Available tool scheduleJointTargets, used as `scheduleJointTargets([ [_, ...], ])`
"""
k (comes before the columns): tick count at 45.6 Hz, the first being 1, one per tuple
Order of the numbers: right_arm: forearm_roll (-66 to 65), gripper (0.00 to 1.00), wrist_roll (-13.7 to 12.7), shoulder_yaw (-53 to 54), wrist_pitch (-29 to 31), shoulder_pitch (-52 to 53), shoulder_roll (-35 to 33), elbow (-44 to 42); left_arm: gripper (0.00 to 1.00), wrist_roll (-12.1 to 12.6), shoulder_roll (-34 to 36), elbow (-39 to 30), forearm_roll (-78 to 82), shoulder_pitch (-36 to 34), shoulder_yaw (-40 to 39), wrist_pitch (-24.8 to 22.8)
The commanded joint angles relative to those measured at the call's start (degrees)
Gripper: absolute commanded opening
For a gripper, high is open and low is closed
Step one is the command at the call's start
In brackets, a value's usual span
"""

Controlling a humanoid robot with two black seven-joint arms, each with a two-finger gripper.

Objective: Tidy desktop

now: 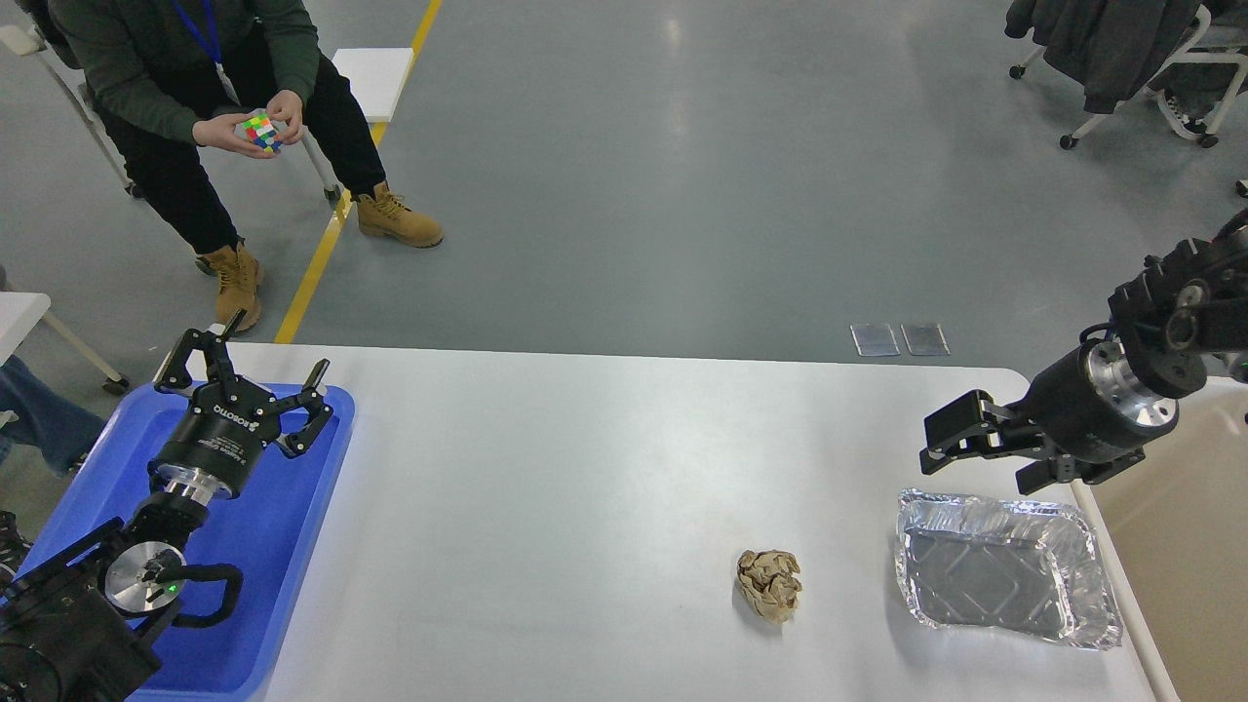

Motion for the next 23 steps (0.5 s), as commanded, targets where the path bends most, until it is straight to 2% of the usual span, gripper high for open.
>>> scheduleJointTargets([
  [1,-0.03,1.00,0.01,0.03,-0.49,-0.04,-0.02,-0.02,0.99,-0.16,0.00,0.00,-0.09,0.00,-0.09,0.00],
  [23,0.58,1.00,0.01,0.56,-0.58,0.05,0.77,-0.11,0.99,-0.07,0.00,0.00,0.00,0.00,0.00,0.00],
])
